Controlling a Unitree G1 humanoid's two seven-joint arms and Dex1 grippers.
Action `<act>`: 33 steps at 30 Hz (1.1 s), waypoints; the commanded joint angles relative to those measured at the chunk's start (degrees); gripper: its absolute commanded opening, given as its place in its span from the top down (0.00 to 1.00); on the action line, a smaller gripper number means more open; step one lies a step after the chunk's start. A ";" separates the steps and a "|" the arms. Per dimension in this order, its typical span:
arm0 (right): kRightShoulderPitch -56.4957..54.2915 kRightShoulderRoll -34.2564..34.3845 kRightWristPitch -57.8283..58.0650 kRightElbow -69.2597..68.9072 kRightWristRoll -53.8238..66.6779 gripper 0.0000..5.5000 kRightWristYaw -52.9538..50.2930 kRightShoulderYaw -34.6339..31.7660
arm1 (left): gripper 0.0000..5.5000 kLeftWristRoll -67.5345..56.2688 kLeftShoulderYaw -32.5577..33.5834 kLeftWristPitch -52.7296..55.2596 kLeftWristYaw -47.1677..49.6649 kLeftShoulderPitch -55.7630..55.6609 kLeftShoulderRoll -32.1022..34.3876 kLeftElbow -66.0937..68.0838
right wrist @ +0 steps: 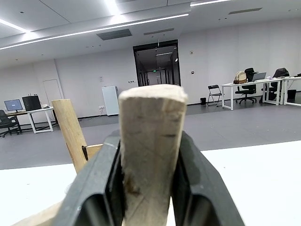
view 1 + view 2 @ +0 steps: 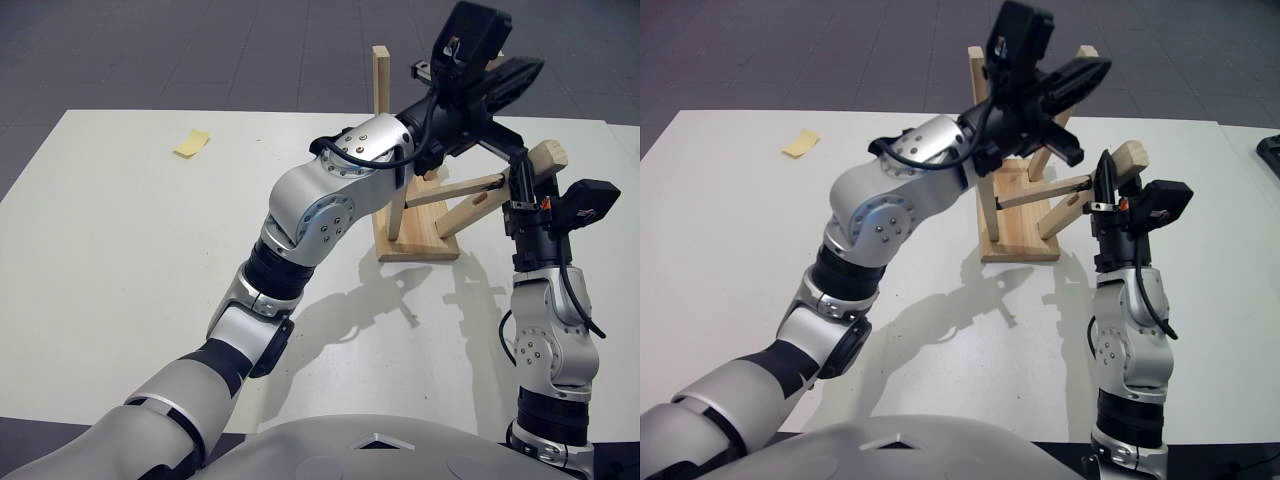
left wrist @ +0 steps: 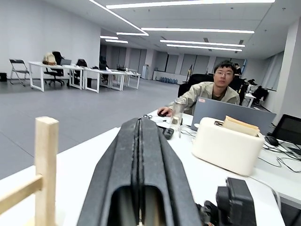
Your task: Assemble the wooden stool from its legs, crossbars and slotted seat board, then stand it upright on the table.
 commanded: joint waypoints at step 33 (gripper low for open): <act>2.17 1.63 16.19 -2.98 0.99 0.82 -2.20 4.69 | 1.00 15.25 -6.49 5.67 -0.52 12.68 -2.23 3.83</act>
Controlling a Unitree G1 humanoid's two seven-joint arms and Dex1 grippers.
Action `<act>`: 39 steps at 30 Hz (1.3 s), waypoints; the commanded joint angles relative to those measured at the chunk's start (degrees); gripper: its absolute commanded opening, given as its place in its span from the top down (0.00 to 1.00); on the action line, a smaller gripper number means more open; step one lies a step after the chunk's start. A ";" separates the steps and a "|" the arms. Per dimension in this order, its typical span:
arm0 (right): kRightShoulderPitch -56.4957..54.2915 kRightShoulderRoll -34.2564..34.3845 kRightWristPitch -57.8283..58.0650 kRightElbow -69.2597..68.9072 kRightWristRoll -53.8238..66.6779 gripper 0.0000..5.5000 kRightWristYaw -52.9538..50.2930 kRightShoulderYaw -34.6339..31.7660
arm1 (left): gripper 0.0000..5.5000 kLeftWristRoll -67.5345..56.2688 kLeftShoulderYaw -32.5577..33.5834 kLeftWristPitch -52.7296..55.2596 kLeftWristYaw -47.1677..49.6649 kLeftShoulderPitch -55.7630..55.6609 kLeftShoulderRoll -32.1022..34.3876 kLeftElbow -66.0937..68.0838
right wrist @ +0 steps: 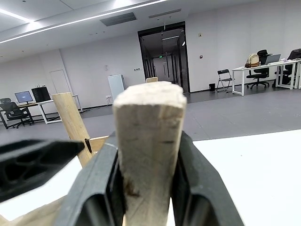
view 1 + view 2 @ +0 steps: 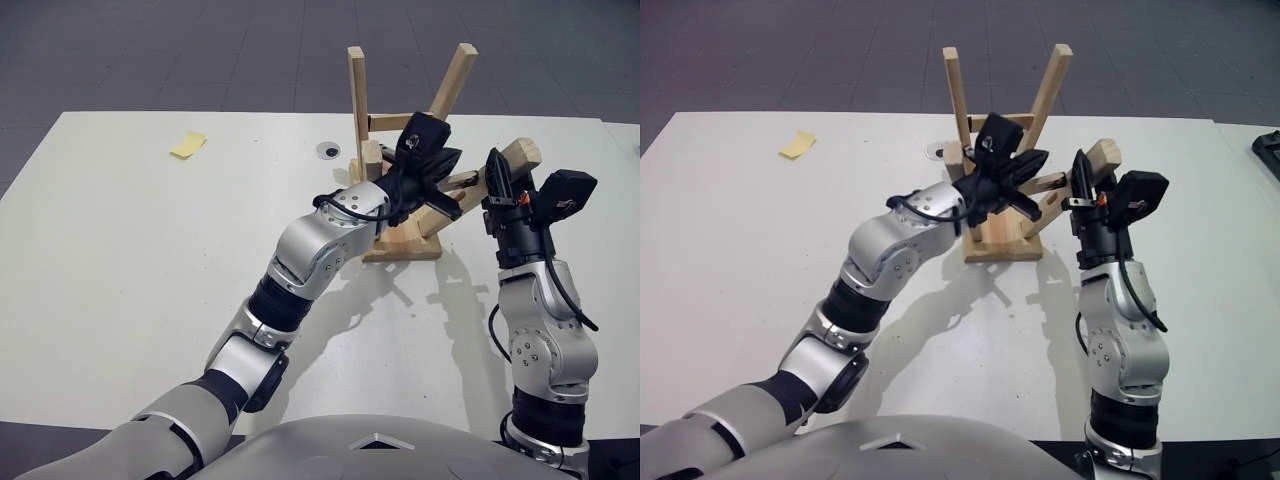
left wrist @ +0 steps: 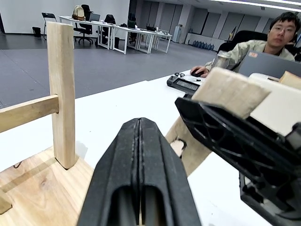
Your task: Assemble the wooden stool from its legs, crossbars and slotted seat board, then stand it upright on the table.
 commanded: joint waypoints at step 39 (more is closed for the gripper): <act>3.47 4.31 8.99 3.71 5.07 0.82 -0.88 -1.20 | 1.00 10.54 -7.45 17.82 -10.89 -3.94 -1.48 19.96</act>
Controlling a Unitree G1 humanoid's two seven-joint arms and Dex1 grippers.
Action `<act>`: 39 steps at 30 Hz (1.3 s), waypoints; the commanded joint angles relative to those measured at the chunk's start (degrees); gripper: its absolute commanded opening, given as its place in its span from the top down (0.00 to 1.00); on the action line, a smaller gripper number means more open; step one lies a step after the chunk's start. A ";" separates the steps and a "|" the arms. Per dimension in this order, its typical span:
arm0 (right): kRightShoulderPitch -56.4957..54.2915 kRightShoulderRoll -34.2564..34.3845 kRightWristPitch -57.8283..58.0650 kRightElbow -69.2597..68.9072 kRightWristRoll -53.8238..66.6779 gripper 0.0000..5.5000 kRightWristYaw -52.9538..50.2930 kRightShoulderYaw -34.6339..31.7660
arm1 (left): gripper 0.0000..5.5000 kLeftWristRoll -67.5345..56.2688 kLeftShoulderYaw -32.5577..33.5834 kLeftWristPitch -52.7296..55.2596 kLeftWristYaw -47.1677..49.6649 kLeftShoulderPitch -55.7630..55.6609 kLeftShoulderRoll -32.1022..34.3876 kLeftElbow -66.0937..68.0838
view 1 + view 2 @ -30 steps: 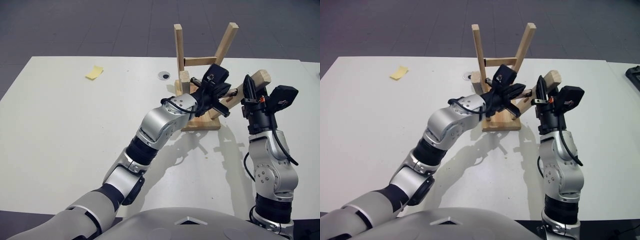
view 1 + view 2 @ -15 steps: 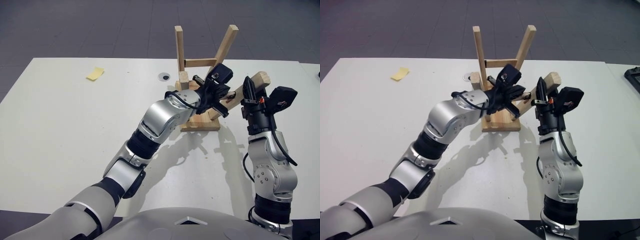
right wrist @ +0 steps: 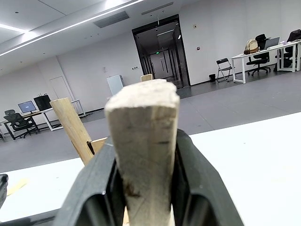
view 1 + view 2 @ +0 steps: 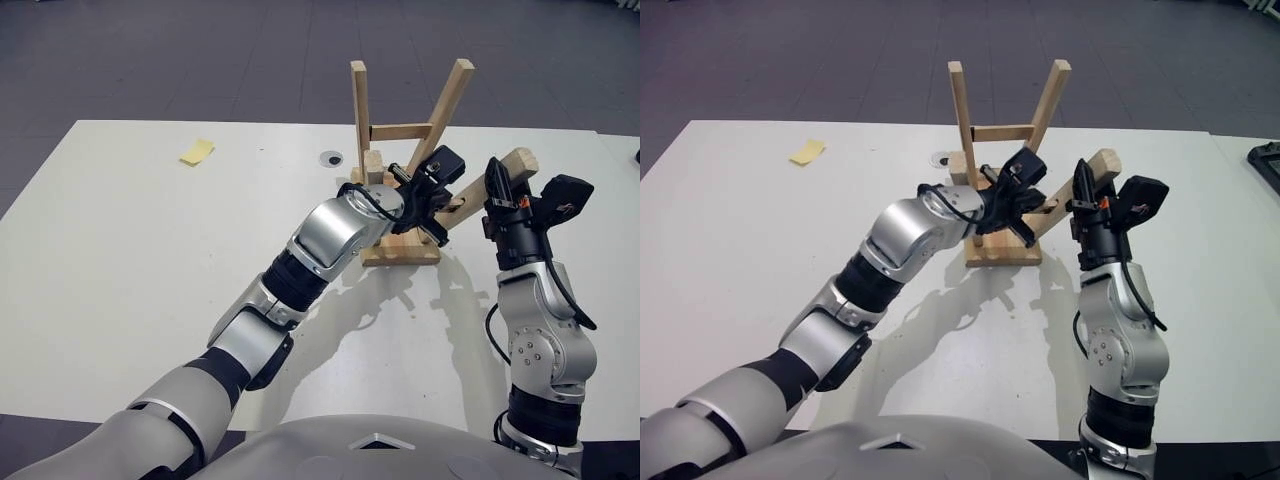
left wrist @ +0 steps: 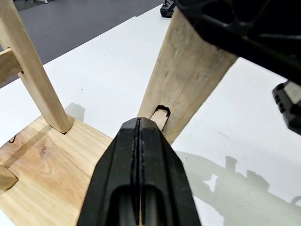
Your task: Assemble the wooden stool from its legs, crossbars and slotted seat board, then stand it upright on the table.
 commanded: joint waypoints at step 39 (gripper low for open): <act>0.39 -3.38 0.57 -2.79 10.66 0.35 13.24 -2.71 | 0.05 -1.39 22.44 -7.45 23.72 33.02 6.85 -33.91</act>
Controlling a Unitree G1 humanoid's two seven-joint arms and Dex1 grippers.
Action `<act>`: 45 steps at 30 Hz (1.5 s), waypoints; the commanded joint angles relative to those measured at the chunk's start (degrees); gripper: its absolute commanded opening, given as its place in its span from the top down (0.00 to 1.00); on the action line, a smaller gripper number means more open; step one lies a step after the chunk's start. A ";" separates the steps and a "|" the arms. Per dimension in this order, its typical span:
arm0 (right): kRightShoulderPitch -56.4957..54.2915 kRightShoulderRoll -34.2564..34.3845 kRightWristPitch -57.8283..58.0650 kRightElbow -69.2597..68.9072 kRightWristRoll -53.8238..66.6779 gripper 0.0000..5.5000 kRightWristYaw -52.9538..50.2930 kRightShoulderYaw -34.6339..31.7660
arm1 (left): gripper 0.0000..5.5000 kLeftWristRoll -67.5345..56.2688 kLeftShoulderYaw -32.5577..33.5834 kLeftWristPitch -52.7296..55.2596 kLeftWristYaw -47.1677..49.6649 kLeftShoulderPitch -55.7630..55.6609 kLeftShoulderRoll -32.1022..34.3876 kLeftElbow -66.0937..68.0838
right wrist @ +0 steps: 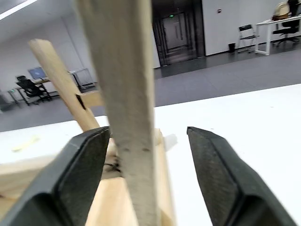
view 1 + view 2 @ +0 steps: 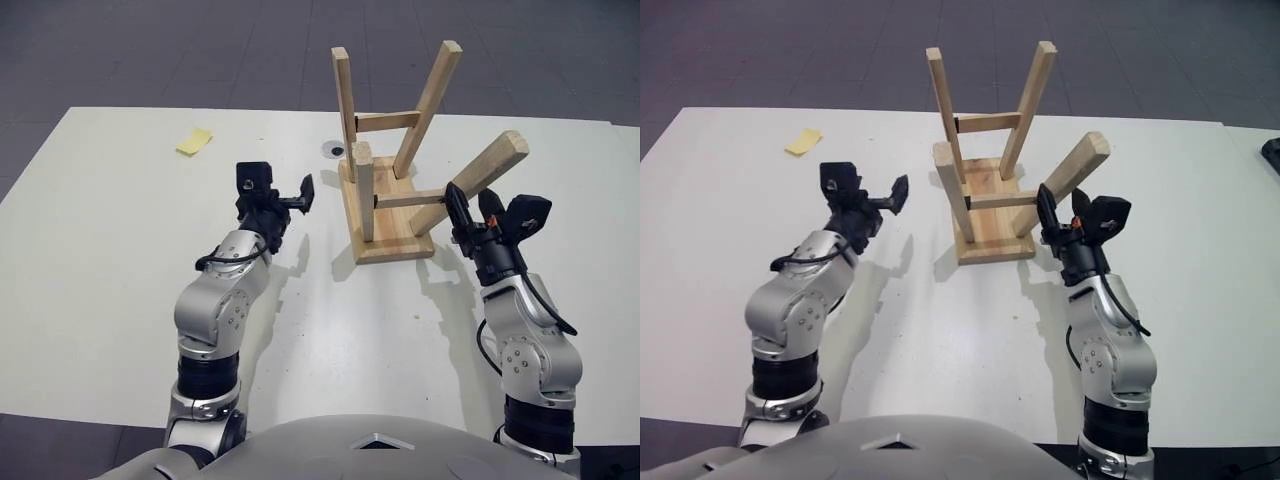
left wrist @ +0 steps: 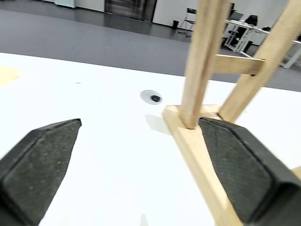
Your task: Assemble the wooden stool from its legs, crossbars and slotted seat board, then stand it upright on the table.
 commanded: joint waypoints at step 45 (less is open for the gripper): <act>-10.19 -2.71 -2.41 12.50 -9.26 0.02 -9.02 -2.86 | 0.02 7.52 -3.42 -1.03 -13.18 -0.60 6.75 -14.88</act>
